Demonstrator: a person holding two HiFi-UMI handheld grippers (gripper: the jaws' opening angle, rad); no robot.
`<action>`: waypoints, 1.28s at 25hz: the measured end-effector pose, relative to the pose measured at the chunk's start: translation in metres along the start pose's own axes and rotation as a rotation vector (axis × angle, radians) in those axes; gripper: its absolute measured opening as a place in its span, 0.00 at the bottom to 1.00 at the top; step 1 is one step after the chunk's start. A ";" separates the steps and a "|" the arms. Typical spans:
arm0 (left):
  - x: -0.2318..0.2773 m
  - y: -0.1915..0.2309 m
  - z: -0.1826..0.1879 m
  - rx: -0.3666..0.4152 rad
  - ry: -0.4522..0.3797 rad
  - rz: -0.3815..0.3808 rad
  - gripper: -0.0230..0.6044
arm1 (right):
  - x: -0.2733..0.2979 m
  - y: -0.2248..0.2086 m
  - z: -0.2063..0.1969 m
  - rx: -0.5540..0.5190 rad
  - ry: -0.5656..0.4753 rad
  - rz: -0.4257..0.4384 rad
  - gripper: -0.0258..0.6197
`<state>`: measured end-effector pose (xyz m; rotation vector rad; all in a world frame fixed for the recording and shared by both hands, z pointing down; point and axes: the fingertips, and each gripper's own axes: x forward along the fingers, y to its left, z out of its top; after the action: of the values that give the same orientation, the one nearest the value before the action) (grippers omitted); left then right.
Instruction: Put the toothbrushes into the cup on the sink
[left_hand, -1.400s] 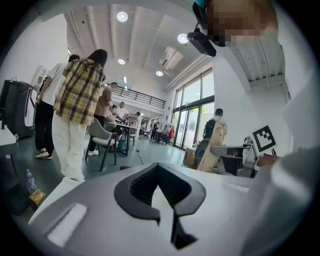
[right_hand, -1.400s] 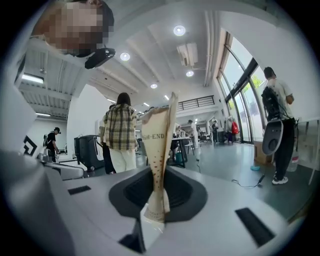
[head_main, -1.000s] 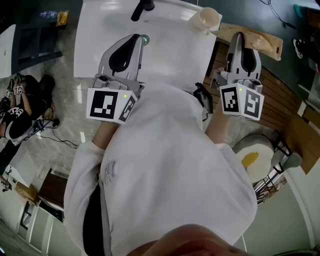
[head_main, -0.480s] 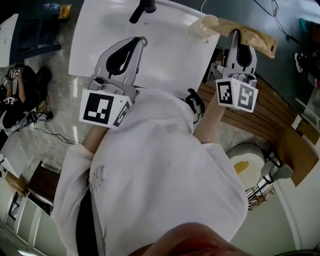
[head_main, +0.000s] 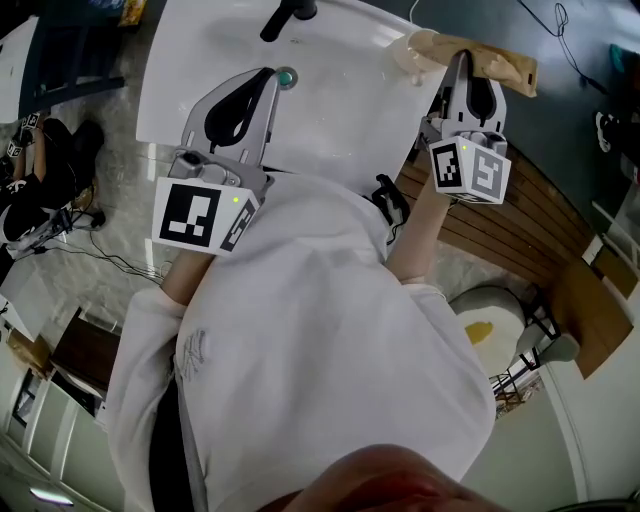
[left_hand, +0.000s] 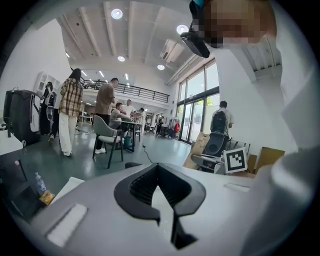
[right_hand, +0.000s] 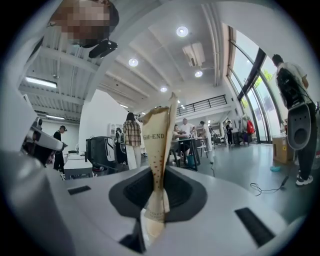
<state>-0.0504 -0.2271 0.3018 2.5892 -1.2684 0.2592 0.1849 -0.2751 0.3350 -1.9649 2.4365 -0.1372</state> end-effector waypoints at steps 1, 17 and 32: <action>0.001 0.000 0.000 0.000 0.002 0.001 0.04 | 0.002 0.000 -0.004 0.000 0.008 0.006 0.12; 0.004 -0.003 -0.003 0.004 0.006 -0.009 0.04 | 0.009 -0.007 -0.066 0.000 0.140 -0.002 0.12; 0.001 -0.005 -0.001 0.009 -0.003 -0.017 0.04 | 0.013 -0.005 -0.100 -0.034 0.229 -0.016 0.12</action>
<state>-0.0456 -0.2246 0.3019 2.6075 -1.2481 0.2589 0.1812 -0.2829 0.4356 -2.0894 2.5737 -0.3419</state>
